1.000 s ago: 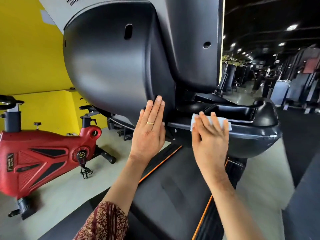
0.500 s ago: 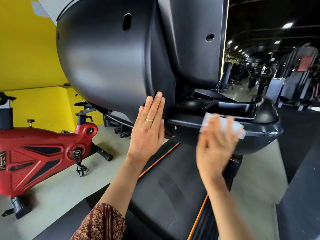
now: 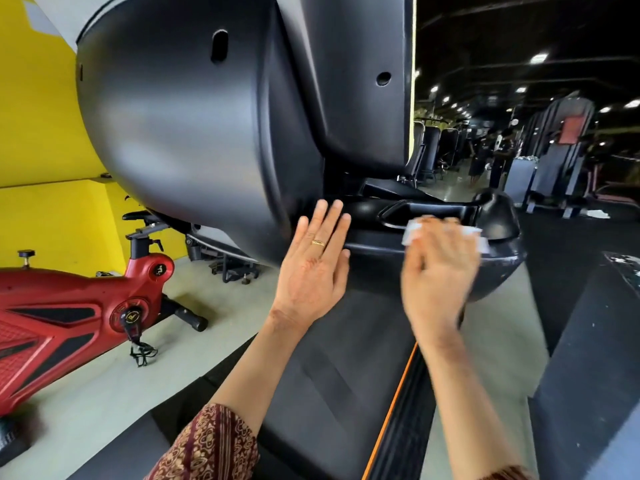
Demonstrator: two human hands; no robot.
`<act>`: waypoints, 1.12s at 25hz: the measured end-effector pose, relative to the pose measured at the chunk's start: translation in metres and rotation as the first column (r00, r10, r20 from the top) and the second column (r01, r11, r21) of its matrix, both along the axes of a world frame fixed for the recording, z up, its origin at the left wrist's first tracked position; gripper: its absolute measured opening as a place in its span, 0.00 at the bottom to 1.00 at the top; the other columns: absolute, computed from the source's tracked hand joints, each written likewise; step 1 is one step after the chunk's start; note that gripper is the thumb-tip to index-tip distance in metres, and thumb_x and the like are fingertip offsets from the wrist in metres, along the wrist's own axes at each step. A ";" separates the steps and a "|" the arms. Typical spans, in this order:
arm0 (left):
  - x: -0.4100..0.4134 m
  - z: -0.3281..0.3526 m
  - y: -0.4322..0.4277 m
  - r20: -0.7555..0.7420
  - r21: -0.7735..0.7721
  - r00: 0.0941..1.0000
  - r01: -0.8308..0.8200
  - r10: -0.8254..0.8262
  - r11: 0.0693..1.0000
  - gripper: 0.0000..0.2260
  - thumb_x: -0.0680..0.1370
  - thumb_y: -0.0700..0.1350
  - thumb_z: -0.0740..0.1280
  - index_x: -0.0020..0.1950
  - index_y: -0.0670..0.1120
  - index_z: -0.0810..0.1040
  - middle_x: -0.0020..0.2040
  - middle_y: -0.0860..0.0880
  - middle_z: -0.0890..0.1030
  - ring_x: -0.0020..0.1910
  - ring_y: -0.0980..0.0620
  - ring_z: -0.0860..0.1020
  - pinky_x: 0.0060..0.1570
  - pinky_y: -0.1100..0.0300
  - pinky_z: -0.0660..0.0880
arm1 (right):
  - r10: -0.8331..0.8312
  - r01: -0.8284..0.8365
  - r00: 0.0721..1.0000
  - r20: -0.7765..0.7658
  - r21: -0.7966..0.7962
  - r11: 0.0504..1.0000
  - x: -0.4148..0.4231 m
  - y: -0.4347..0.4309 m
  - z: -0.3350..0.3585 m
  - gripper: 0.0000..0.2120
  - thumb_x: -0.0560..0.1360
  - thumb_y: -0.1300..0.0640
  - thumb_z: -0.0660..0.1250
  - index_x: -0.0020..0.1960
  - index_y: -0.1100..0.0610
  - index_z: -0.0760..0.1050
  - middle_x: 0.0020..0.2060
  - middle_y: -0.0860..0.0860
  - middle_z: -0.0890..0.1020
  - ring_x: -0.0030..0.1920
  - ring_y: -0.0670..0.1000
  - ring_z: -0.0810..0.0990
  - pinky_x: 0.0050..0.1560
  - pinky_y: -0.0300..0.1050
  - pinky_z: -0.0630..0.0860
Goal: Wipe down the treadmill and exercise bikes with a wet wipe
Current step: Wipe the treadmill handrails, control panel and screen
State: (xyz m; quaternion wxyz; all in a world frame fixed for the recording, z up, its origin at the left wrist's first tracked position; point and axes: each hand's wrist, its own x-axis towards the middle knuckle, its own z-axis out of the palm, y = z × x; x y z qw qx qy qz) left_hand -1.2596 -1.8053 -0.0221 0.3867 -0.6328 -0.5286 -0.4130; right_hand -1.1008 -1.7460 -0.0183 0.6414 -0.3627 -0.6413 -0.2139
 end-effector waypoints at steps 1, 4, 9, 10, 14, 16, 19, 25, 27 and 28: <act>0.008 0.000 0.007 0.040 -0.025 0.997 0.063 -0.062 0.998 0.20 0.79 0.42 0.56 0.68 0.36 0.71 0.71 0.40 0.68 0.73 0.43 0.60 0.74 0.53 0.49 | 0.055 -0.057 0.991 0.119 0.019 0.998 -0.016 -0.005 -0.005 0.12 0.77 0.62 0.60 0.54 0.62 0.80 0.55 0.56 0.81 0.59 0.61 0.76 0.61 0.61 0.68; 0.019 0.000 0.020 0.147 -0.018 0.982 0.124 -0.120 0.992 0.18 0.80 0.44 0.56 0.65 0.37 0.74 0.65 0.40 0.75 0.67 0.41 0.70 0.72 0.51 0.57 | 0.041 -0.070 0.964 0.262 0.104 0.992 0.003 0.005 -0.013 0.13 0.80 0.60 0.59 0.58 0.62 0.79 0.58 0.56 0.80 0.62 0.59 0.75 0.64 0.60 0.67; 0.021 -0.001 0.023 0.176 0.036 0.973 0.146 -0.151 0.989 0.17 0.79 0.44 0.57 0.62 0.36 0.77 0.60 0.41 0.79 0.61 0.42 0.75 0.69 0.49 0.61 | 0.085 -0.110 0.938 -0.337 -0.054 0.992 0.035 0.007 -0.023 0.15 0.82 0.59 0.55 0.62 0.64 0.76 0.63 0.58 0.76 0.70 0.61 0.65 0.71 0.62 0.59; 0.020 -0.001 0.023 0.174 0.035 0.973 0.151 -0.155 0.988 0.17 0.80 0.44 0.56 0.62 0.36 0.76 0.60 0.41 0.78 0.62 0.42 0.75 0.69 0.49 0.62 | 0.078 -0.087 0.969 -0.235 -0.031 0.996 0.018 0.002 -0.026 0.16 0.81 0.59 0.56 0.63 0.64 0.75 0.63 0.59 0.76 0.70 0.61 0.65 0.71 0.62 0.57; 0.017 -0.001 0.020 0.154 -0.001 0.976 0.158 -0.156 0.987 0.18 0.80 0.45 0.56 0.63 0.37 0.76 0.62 0.41 0.78 0.63 0.43 0.74 0.70 0.49 0.61 | 0.054 -0.080 0.985 0.165 0.154 0.985 0.006 0.008 -0.042 0.13 0.78 0.61 0.62 0.61 0.60 0.77 0.63 0.55 0.76 0.68 0.60 0.68 0.72 0.60 0.55; 0.016 -0.001 0.019 0.163 -0.008 0.973 0.164 -0.160 0.986 0.18 0.80 0.45 0.56 0.63 0.37 0.76 0.62 0.42 0.78 0.63 0.43 0.74 0.71 0.51 0.60 | 0.111 -0.105 0.992 -0.053 0.104 0.989 0.028 0.019 -0.046 0.12 0.80 0.62 0.60 0.62 0.62 0.76 0.63 0.55 0.75 0.70 0.61 0.66 0.72 0.60 0.54; 0.020 0.000 0.020 0.210 -0.030 0.965 0.168 -0.158 0.985 0.18 0.80 0.45 0.56 0.63 0.38 0.76 0.62 0.42 0.78 0.64 0.44 0.73 0.71 0.52 0.59 | 0.171 -0.191 0.862 -0.477 0.008 0.982 0.033 0.018 -0.036 0.15 0.82 0.60 0.57 0.60 0.68 0.76 0.63 0.60 0.75 0.71 0.64 0.64 0.74 0.57 0.56; 0.018 0.001 0.017 0.188 -0.039 0.969 0.173 -0.163 0.984 0.17 0.80 0.45 0.55 0.63 0.37 0.75 0.62 0.42 0.78 0.63 0.44 0.74 0.70 0.52 0.60 | 0.106 -0.144 0.963 0.247 0.142 0.979 -0.005 0.001 -0.014 0.11 0.78 0.62 0.62 0.55 0.62 0.80 0.58 0.56 0.80 0.63 0.60 0.75 0.66 0.58 0.67; 0.018 0.001 0.015 0.201 -0.040 0.966 0.175 -0.164 0.984 0.17 0.80 0.45 0.55 0.63 0.37 0.76 0.62 0.43 0.78 0.63 0.44 0.74 0.71 0.53 0.59 | 0.041 -0.047 0.997 0.061 0.098 0.994 0.030 0.021 -0.008 0.10 0.77 0.64 0.60 0.49 0.64 0.81 0.52 0.57 0.82 0.56 0.60 0.79 0.59 0.58 0.71; 0.018 0.002 0.015 0.212 -0.042 0.963 0.176 -0.164 0.983 0.17 0.80 0.45 0.55 0.63 0.38 0.76 0.61 0.43 0.78 0.63 0.44 0.74 0.71 0.53 0.58 | 0.056 -0.055 0.990 -0.131 0.013 0.998 0.051 0.030 -0.004 0.11 0.78 0.64 0.59 0.48 0.65 0.81 0.51 0.58 0.83 0.54 0.60 0.79 0.58 0.58 0.72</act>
